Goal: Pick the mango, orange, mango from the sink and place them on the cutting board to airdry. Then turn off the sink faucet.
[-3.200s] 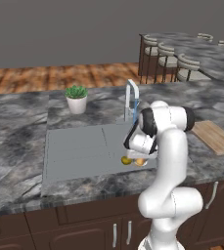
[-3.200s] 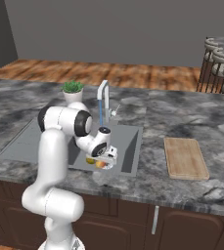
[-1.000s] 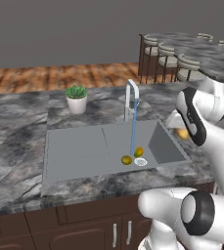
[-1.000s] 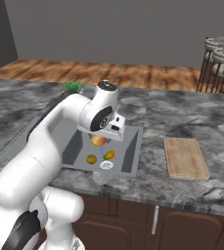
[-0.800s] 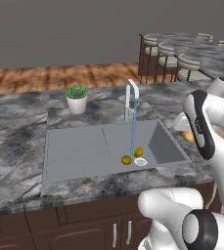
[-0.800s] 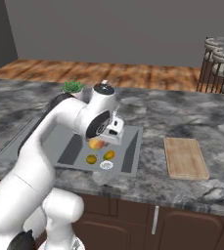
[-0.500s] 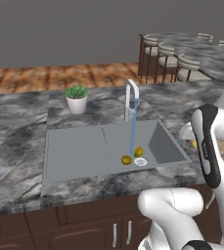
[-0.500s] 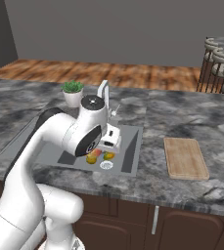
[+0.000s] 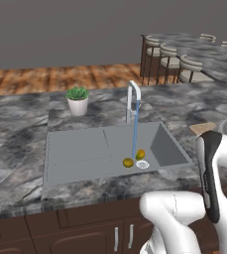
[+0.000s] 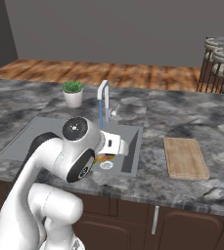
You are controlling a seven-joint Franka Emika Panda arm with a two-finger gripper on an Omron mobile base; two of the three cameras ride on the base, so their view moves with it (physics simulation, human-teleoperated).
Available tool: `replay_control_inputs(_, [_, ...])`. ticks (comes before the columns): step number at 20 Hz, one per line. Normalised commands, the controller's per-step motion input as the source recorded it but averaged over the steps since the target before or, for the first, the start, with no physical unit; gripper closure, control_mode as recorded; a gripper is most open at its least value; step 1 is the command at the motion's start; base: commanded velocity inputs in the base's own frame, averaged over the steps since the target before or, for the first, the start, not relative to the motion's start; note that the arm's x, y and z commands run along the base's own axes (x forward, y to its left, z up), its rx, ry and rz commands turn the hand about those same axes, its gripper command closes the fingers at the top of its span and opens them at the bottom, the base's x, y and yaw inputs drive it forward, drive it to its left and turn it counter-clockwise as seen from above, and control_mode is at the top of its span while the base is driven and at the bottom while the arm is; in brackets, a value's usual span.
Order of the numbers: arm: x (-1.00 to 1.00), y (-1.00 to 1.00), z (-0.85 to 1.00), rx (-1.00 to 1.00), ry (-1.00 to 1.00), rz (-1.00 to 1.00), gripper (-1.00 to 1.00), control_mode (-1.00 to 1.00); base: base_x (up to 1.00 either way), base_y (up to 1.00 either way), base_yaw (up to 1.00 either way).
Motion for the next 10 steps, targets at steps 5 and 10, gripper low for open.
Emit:
replay_control_inputs(5, [0.1, -0.46, 0.25, 0.0, 0.02, -0.12, 1.0, -1.0, 0.0, 0.0, 0.0])
replay_control_inputs(10, [0.24, -0.5, 0.07, 0.02, 0.04, -0.16, 1.0, -1.0, 0.0, 0.0, 0.0])
